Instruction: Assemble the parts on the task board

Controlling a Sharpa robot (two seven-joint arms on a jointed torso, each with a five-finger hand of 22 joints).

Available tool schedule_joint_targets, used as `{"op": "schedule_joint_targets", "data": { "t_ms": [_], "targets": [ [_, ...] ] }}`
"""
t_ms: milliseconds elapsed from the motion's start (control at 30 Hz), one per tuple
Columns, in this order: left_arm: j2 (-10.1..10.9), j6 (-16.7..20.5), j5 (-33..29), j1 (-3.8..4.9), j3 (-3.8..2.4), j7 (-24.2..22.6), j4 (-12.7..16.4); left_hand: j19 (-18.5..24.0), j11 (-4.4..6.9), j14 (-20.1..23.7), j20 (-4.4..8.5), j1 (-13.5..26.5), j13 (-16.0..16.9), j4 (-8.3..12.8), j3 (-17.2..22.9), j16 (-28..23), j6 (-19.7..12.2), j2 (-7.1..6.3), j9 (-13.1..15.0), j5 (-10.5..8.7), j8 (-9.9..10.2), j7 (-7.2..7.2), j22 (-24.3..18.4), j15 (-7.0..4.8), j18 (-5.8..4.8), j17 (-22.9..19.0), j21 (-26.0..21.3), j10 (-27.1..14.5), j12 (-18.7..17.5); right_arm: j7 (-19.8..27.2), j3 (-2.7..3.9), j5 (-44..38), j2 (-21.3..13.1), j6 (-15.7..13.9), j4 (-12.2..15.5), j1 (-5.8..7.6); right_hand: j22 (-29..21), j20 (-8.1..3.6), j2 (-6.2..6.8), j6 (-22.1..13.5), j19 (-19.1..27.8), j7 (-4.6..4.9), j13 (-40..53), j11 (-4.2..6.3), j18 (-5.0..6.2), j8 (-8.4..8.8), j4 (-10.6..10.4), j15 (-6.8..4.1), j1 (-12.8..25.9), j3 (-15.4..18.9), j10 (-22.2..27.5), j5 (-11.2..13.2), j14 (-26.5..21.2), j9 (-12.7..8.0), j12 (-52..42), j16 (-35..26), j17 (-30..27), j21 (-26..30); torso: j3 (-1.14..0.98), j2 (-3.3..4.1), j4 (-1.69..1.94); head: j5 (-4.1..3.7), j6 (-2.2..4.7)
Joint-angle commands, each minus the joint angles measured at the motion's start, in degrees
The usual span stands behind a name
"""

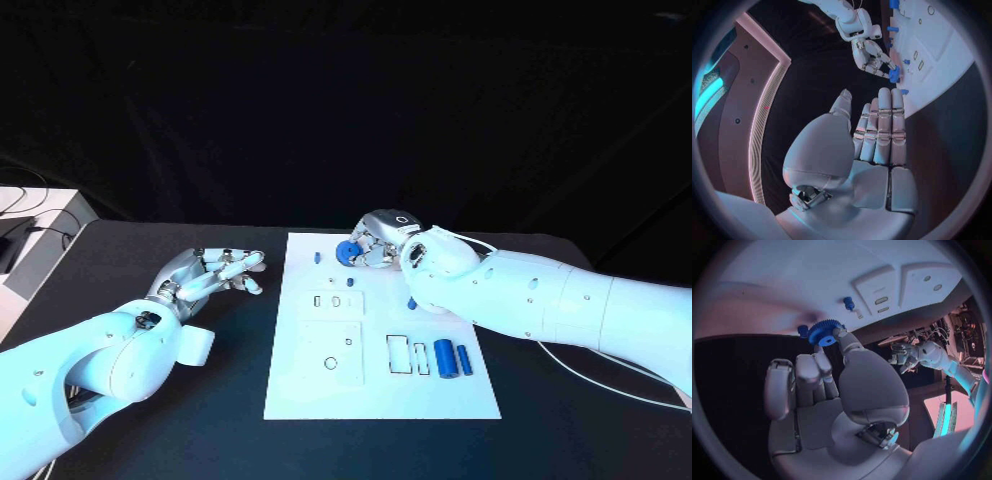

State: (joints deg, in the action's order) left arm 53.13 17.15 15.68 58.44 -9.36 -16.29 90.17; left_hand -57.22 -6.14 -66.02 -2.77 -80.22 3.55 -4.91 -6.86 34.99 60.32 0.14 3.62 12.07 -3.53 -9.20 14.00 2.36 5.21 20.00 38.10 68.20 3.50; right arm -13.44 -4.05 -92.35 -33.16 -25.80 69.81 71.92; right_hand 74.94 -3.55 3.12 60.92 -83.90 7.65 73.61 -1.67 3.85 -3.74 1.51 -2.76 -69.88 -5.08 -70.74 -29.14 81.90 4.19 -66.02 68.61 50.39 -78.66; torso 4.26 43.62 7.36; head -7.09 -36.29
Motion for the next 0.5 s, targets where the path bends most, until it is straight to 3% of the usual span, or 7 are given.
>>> {"op": "schedule_joint_targets", "data": {
  "t_ms": [33, 500],
  "targets": [
    [0.0, -1.0, 0.2, -0.03, -0.04, -0.6, 0.2, 0.1, 0.05, 0.1, -0.14, 0.0, 0.0, 0.1, 0.0, -0.3, -0.4, 0.08, 0.1, -0.22, -0.2, 0.02, -0.1, 0.2, 0.75, 0.0, 0.3, -0.5, 0.3, -1.1, -0.02, -1.5, 0.4, 0.8, -0.7, -0.06, 11.7, -0.02, -0.04, 0.3, -5.3, 0.06, 0.0, 0.11, -0.52, -0.07, 0.1, -0.11, -0.7, -0.3, -0.1, 0.1, 0.1, 0.1, 0.4, -0.2, 0.0, -0.2, -0.01, -0.02, -0.02, -0.03, -0.1],
    [0.1, -1.0, 0.2, -0.03, -0.04, -0.6, 0.3, 0.1, 0.05, 0.1, -0.14, 0.0, 0.0, 0.1, 0.0, -0.3, -0.4, 0.08, 0.1, -0.22, -0.2, 0.02, -0.1, 0.2, 0.75, 0.0, 0.3, -0.5, 0.3, -1.4, -0.21, -1.9, 1.1, 2.2, -2.1, -0.42, 11.7, 0.0, 0.2, 0.1, -5.3, 0.1, 0.0, 0.04, -0.51, -0.06, 0.0, -0.07, -0.3, -0.2, 0.0, 0.4, 0.1, 0.1, 0.5, -0.3, 0.1, -0.1, -0.07, -0.02, -0.06, -0.06, -0.15]
  ]
}}
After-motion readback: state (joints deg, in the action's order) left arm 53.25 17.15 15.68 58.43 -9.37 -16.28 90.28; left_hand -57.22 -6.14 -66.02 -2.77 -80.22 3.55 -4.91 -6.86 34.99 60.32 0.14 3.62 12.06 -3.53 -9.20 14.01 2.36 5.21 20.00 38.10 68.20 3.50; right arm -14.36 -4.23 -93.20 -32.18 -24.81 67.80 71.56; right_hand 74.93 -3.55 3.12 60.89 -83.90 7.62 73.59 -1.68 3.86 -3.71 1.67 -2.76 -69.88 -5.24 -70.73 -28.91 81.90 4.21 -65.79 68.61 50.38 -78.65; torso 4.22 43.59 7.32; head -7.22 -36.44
